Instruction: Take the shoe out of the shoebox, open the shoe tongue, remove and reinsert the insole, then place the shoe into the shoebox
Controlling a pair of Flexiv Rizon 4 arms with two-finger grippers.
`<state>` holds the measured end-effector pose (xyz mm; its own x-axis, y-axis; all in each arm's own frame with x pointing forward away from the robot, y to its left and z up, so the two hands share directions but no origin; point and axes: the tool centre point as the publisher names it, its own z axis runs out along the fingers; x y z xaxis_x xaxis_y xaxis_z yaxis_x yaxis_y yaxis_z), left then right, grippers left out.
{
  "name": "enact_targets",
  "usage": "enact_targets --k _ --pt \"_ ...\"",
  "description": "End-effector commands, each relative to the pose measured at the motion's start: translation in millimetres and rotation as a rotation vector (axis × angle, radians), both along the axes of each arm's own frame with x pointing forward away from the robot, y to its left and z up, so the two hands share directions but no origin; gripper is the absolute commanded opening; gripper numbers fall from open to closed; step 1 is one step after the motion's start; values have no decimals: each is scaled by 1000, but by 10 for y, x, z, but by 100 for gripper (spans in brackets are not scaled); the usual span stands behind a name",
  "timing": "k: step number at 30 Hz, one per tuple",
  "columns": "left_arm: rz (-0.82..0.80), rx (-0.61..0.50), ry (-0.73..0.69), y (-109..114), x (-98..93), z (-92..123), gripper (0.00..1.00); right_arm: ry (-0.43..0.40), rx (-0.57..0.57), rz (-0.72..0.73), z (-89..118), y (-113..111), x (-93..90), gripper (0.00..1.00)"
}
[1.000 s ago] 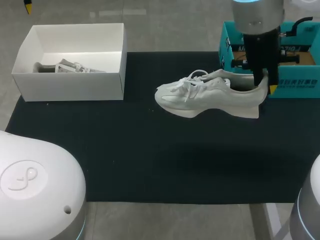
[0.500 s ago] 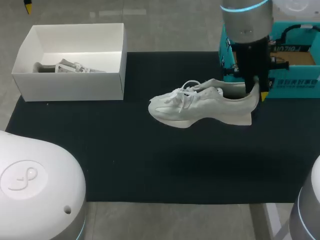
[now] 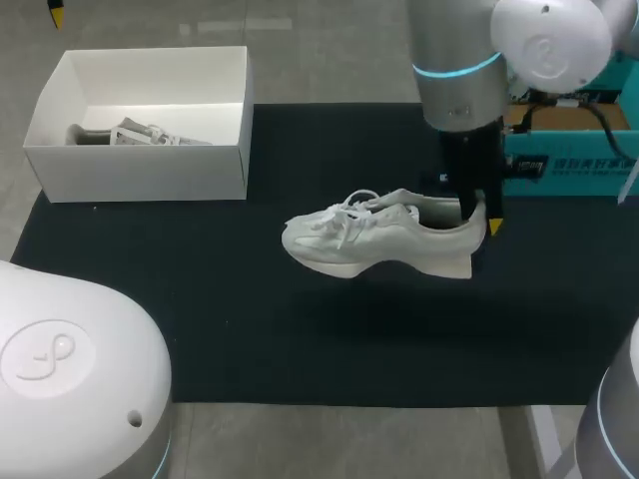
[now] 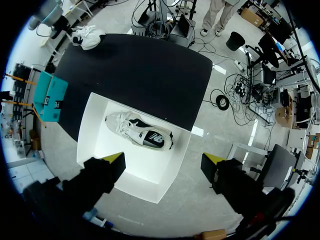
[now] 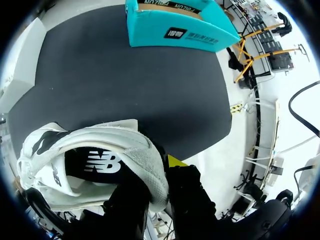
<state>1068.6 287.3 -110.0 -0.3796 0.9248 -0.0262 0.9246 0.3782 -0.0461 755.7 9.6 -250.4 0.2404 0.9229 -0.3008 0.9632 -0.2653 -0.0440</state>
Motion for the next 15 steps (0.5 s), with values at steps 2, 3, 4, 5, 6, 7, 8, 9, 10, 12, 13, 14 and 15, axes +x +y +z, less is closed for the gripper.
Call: enact_targets --k 2,3,4,5,6,7,8,9,10,12,13,14,15 --pt "0 3 0 1 -6 7 100 6 20 -10 -243 -11 14 0" --pt "0 3 0 1 -6 7 100 16 25 -6 -280 4 23 0" --pt "0 3 0 1 -6 7 100 23 27 -8 -323 22 34 0" --pt "0 3 0 1 -6 7 100 29 28 -7 -362 40 42 0" --pt "0 3 0 1 -6 7 100 39 32 -6 -405 58 52 0" --pt "0 3 0 1 -6 7 100 42 33 -6 -445 74 59 0" --pt "0 3 0 1 -6 7 100 50 35 -4 -488 92 64 0" --pt "0 3 0 1 -6 7 100 55 40 -2 -526 107 69 0" --pt "0 3 0 1 -6 7 100 56 41 -2 -562 120 73 0" --pt "0 3 0 1 -6 7 100 61 45 5 -637 152 84 0" --pt "0 3 0 1 -6 7 100 64 45 6 -671 165 90 0" --pt "0 3 0 1 -6 7 100 67 48 7 -705 177 95 0" --pt "0 3 0 1 -6 7 100 68 49 7 -735 191 97 0"
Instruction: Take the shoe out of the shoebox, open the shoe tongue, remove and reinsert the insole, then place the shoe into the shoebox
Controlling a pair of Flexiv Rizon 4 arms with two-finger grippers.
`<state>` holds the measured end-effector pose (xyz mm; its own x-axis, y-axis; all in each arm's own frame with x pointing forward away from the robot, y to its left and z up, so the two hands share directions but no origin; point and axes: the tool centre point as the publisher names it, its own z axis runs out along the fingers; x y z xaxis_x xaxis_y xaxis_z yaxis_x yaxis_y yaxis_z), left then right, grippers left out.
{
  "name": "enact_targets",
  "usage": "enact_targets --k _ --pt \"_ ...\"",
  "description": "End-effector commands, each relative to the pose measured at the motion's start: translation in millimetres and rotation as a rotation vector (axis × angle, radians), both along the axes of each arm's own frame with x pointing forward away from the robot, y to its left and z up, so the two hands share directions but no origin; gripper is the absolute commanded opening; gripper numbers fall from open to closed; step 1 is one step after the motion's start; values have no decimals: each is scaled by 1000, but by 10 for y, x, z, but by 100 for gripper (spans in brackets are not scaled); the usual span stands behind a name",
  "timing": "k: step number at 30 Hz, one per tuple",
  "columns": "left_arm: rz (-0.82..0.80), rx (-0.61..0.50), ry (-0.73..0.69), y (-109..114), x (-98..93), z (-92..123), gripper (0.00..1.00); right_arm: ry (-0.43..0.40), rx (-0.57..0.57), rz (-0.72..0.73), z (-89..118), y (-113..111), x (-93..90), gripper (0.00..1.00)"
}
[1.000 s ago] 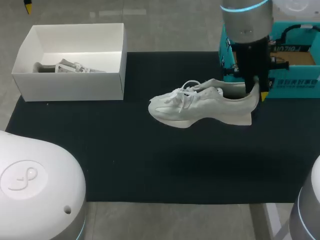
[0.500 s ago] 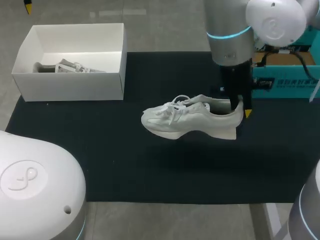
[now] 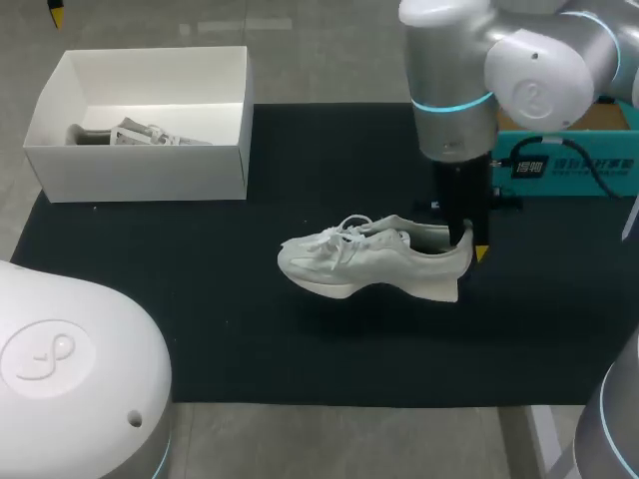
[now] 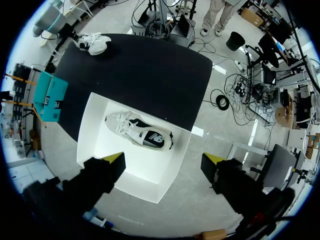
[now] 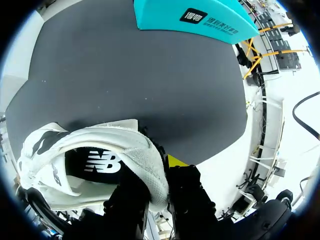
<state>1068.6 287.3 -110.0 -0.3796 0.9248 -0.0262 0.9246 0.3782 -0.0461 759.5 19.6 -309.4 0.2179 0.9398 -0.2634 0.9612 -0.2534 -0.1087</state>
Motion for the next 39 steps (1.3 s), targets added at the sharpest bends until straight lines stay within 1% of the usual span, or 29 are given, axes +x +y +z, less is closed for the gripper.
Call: enact_targets --k 1,3,5,12,20,25,29,35,36,37,39 --pt "0 3 0 1 -6 7 100 16 -3 0 -177 103 61 0" --pt "0 3 0 1 -6 7 100 23 -22 1 -256 125 67 0" --pt "0 3 0 1 -6 7 100 25 -17 -9 -339 115 77 0" --pt "0 3 0 1 -6 7 100 14 -26 -24 -507 77 114 0" --pt "0 3 0 1 -6 7 100 15 -53 -16 -596 43 175 0" --pt "0 3 0 1 -6 7 100 9 -44 -20 -631 4 192 0" --pt "0 3 0 1 -6 7 100 -4 -26 -25 -712 -40 219 0" --pt "0 3 0 1 -6 7 100 11 -20 -33 -788 -44 207 0" --pt "0 3 0 1 -6 7 100 19 -25 -32 -792 -38 196 31" --pt "0 3 0 1 -6 7 100 22 -35 -31 -794 -35 189 100" --pt "0 3 0 1 -6 7 100 21 -46 -32 -772 -26 167 100"
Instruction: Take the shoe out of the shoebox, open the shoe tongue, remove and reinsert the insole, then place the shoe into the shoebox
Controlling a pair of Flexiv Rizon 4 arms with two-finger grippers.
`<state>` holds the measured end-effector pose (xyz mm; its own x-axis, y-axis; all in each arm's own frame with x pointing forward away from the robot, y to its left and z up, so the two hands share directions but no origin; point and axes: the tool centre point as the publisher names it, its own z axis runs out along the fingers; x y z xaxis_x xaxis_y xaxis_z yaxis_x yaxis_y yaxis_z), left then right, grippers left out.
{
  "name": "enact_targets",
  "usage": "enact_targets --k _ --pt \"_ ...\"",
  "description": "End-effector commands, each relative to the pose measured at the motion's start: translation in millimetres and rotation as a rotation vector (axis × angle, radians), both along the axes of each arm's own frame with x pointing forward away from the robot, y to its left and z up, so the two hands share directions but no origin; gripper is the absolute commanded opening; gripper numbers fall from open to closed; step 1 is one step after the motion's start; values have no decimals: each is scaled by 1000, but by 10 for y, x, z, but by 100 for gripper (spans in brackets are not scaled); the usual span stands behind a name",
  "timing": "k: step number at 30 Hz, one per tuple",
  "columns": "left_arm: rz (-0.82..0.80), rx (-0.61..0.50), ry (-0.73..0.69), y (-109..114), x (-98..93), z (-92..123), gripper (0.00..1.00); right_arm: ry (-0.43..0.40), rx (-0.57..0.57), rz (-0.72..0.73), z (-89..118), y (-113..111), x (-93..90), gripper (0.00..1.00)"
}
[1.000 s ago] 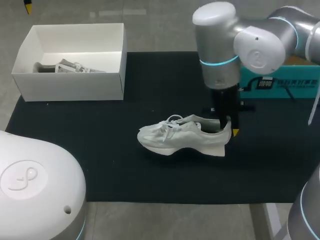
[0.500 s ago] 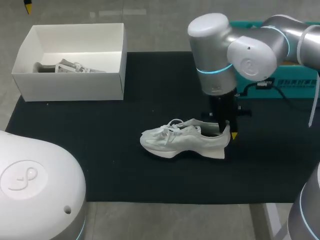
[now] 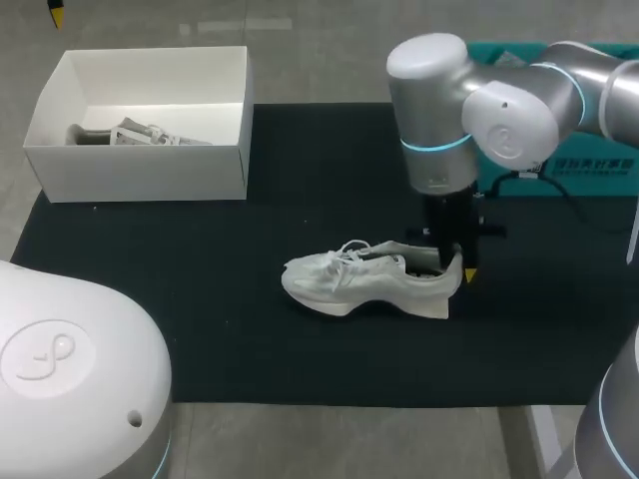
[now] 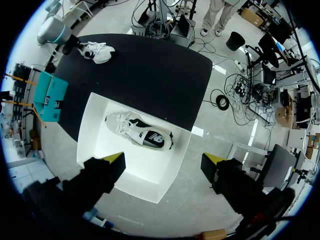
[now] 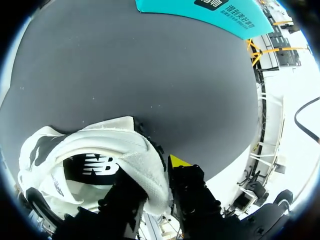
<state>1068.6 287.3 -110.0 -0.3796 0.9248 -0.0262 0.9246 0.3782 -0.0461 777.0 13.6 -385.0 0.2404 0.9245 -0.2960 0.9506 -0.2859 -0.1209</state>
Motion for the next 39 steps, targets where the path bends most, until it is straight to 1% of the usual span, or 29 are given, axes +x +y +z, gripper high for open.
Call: enact_targets --k 1,5,10,16,19,21,22,23,25,26,27,28,29,32,33,34,37,38,39 --pt "0 3 0 0 -5 7 100 0 -19 -3 7 35 -17 100" --pt "0 3 0 0 -5 7 100 -14 -17 5 149 48 -49 100" --pt "0 3 0 0 -5 7 100 -50 -13 40 392 88 -70 100" --pt "0 3 0 0 -5 7 100 -105 60 106 686 156 -88 100" --pt "0 3 0 0 -5 7 100 -131 112 154 809 175 -103 100" --pt "0 3 0 0 -5 7 100 -146 167 218 890 178 -97 100" --pt "0 3 0 0 -5 7 100 -155 188 263 925 185 -90 100" --pt "0 3 0 0 -5 7 100 -162 205 343 977 211 -91 100" --pt "0 3 0 0 -5 7 100 -166 208 434 1032 252 -88 100" --pt "0 3 0 0 -5 7 100 -166 220 518 1081 287 -87 100" --pt "0 3 0 0 -5 7 100 -162 235 569 1105 305 -86 100" --pt "0 3 0 0 -5 7 100 -154 252 663 1140 336 -87 100" --pt "0 3 0 0 -5 7 100 -154 268 720 1163 353 -87 100" --pt "0 3 0 0 -5 7 100 -146 355 922 1208 390 -92 100" --pt "0 3 0 0 -5 7 100 -150 381 955 1215 392 -89 100" --pt "0 3 0 0 -5 7 100 -145 421 1024 1222 394 -83 100" --pt "0 3 0 0 -5 7 100 -163 518 1158 1228 382 -81 100" --pt "0 3 0 0 -5 7 100 -179 575 1244 1231 369 -93 100" --pt "0 3 0 0 -5 7 100 -183 600 1284 1231 366 -101 100"
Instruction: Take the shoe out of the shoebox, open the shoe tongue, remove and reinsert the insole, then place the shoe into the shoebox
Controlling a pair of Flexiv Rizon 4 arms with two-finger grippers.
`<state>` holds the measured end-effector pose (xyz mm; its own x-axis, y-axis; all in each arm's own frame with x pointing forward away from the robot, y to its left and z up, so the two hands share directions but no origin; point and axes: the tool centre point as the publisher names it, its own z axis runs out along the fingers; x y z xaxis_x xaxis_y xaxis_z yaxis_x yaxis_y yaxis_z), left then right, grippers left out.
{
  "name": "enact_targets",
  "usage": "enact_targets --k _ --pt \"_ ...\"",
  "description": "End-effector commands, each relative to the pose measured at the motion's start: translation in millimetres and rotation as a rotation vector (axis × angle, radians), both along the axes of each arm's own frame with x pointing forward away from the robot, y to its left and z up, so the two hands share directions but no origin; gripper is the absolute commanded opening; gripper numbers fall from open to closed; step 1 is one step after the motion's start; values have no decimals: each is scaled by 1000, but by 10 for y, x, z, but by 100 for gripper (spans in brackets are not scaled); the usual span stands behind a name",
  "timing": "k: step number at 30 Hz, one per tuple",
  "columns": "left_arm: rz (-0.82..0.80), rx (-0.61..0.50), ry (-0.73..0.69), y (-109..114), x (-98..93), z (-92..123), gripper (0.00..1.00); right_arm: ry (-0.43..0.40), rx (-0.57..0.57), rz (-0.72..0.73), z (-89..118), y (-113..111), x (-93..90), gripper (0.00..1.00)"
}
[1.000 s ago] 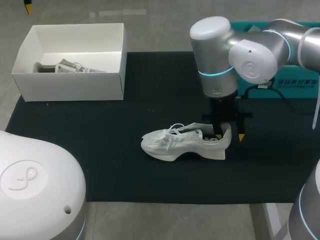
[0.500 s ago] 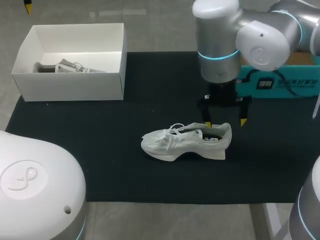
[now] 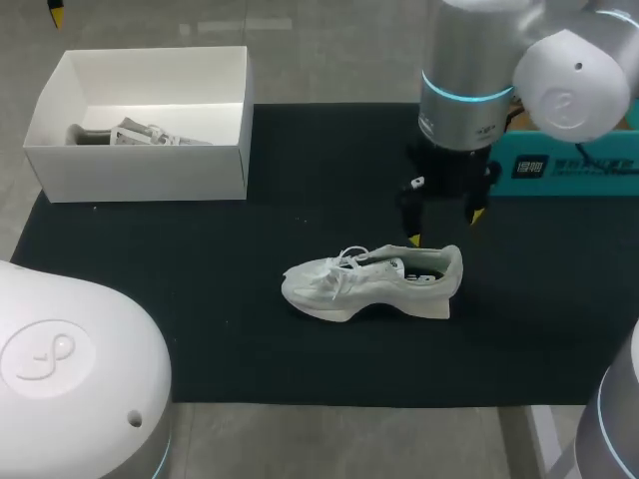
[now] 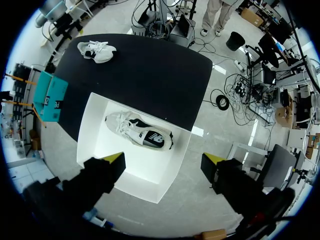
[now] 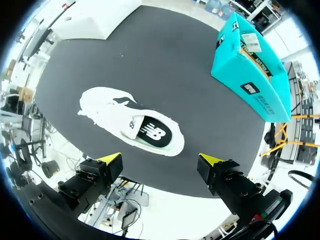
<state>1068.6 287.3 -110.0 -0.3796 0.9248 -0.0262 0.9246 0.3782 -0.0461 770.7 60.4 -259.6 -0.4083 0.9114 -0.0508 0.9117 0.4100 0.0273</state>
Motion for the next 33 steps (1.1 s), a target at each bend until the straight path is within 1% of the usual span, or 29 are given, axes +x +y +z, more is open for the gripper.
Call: enact_targets --k 1,3,4,6,9,15,16,18,33 --pt "0 3 0 0 -5 7 100 -29 341 678 -26 -109 -49 100" --pt "0 3 0 0 -5 7 100 -36 443 782 -16 -132 -56 100" --pt "0 3 0 0 -5 7 100 -39 466 800 -15 -146 -46 100" --pt "0 3 0 0 -5 7 100 -29 560 839 -9 -184 -12 100" --pt "0 3 0 0 -5 7 100 -29 584 911 3 -231 -18 100" --pt "0 3 0 0 -5 7 100 -50 578 1012 1 -388 -94 100" --pt "0 3 0 0 -5 7 100 -38 564 1011 -21 -410 -99 100" --pt "0 3 0 0 -5 7 100 -36 495 975 -89 -455 -105 100" --pt "0 3 0 0 -5 7 100 -36 495 975 -89 -455 -105 100"
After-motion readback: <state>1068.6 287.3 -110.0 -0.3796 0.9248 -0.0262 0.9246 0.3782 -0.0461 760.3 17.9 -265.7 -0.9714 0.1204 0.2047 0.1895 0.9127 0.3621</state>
